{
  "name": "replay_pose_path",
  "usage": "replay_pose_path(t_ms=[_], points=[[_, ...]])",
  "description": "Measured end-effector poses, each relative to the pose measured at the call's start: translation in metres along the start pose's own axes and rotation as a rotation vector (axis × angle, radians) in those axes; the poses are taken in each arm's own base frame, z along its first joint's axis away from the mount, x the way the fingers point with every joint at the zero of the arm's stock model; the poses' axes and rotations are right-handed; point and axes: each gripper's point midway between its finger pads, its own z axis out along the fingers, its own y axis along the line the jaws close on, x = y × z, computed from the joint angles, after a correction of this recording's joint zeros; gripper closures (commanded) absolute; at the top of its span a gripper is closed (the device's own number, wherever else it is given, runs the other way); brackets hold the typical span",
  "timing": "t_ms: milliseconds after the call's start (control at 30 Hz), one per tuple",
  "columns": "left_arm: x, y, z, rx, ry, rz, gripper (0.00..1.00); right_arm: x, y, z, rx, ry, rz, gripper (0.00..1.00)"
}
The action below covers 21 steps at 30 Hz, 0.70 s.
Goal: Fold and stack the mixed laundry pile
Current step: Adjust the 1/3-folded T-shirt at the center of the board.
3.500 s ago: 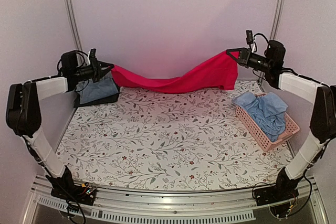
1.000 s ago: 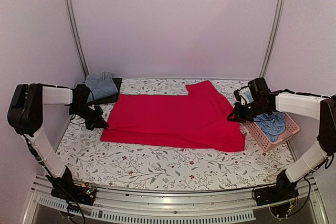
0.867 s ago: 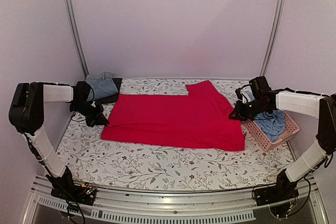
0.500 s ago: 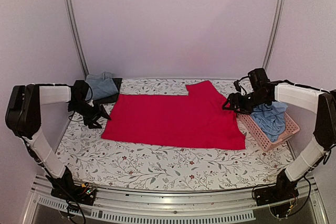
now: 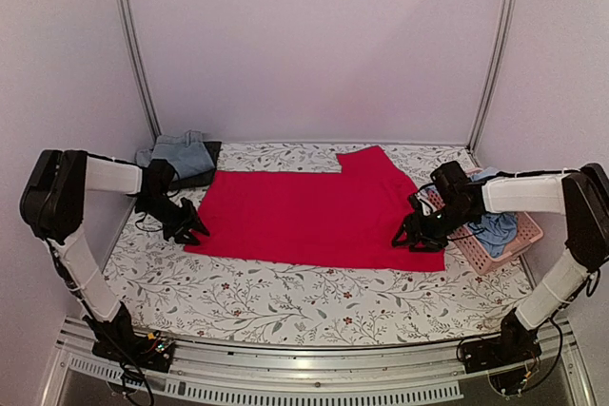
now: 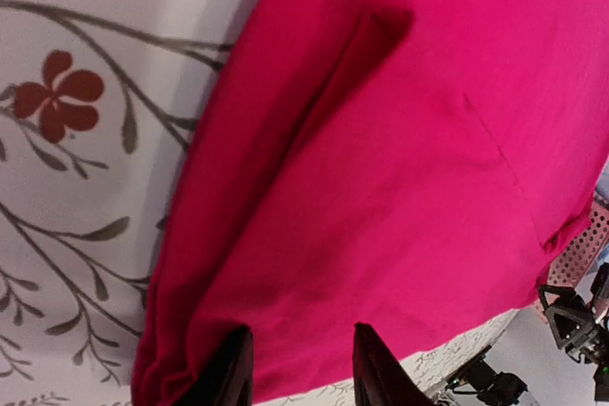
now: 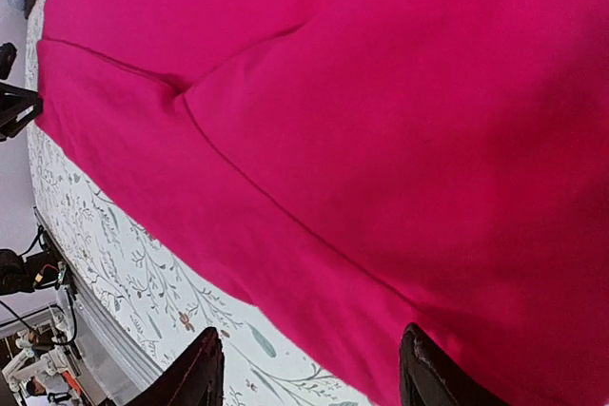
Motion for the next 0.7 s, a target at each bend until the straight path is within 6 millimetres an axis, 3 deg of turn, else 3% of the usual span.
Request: replay_pose_path(t_ms=[133,233,400,533,700], points=[[-0.001,0.02,-0.007,0.061,-0.013,-0.089,0.71,0.006,-0.014,0.029,0.006,0.074,0.03,0.39],[-0.007,0.039,-0.017,0.092,-0.026,-0.164,0.71,-0.01,-0.002,0.039,-0.02,0.069,0.006,0.4],[-0.026,0.068,-0.037,0.144,-0.072,-0.252,0.6,-0.042,0.032,0.06,-0.069,0.064,-0.064,0.41],[-0.028,0.07,-0.048,0.158,-0.082,-0.225,0.52,-0.044,0.045,0.051,-0.09,0.048,-0.076,0.42],[-0.028,0.067,-0.08,0.092,-0.157,-0.142,0.46,-0.019,0.042,0.008,-0.084,-0.002,-0.047,0.42]])
